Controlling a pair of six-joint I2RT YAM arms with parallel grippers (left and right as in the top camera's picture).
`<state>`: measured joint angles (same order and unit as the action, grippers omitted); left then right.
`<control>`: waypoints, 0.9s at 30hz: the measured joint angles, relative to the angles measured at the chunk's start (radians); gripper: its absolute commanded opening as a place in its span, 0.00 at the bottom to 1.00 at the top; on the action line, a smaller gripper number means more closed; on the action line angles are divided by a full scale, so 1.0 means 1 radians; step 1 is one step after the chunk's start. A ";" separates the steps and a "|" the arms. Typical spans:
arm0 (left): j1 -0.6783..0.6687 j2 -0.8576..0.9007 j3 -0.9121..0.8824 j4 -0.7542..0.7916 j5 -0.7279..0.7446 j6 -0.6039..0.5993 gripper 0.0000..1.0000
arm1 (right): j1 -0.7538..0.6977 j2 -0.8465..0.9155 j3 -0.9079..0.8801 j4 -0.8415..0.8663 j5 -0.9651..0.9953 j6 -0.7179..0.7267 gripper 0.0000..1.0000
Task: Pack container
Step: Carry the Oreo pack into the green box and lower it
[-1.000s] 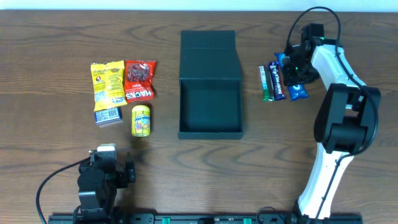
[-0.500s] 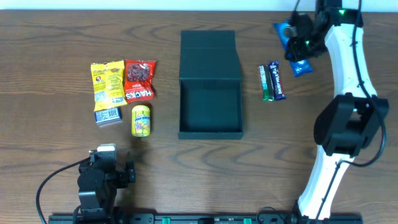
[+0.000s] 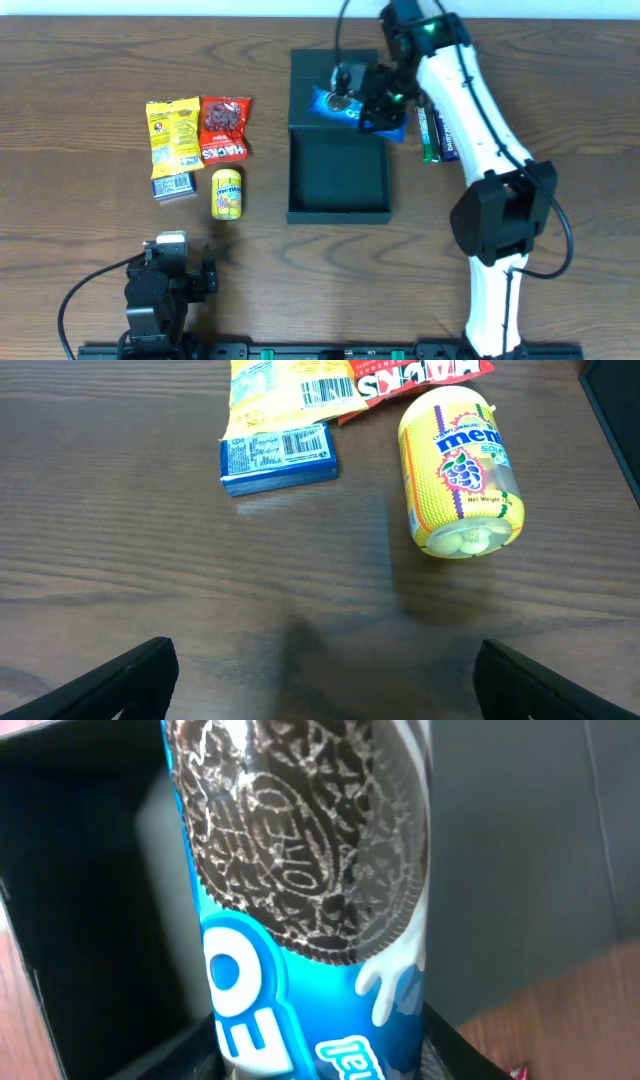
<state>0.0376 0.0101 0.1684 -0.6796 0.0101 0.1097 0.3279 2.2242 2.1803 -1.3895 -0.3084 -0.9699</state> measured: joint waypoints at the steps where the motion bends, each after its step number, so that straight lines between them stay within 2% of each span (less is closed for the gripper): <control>1: 0.000 0.000 0.000 0.000 0.000 0.000 0.95 | 0.008 0.000 -0.003 0.003 0.006 -0.005 0.01; 20: 0.000 0.000 0.000 0.000 0.000 0.000 0.95 | 0.123 0.000 -0.237 0.133 0.105 -0.024 0.02; 21: 0.000 0.000 0.000 0.000 0.000 0.000 0.95 | 0.123 0.000 -0.246 0.137 0.113 -0.025 0.09; 22: 0.000 0.000 0.000 0.000 0.000 0.000 0.96 | 0.123 0.000 -0.252 0.140 0.121 -0.024 0.24; 23: 0.000 0.000 0.000 0.000 0.000 0.000 0.95 | 0.123 0.000 -0.258 0.145 0.127 -0.024 0.33; 27: 0.000 0.000 0.000 0.000 0.000 0.000 0.95 | 0.123 0.000 -0.260 0.161 0.141 -0.016 0.50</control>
<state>0.0376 0.0101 0.1684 -0.6800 0.0101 0.1097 0.4511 2.2242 1.9202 -1.2289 -0.1673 -0.9863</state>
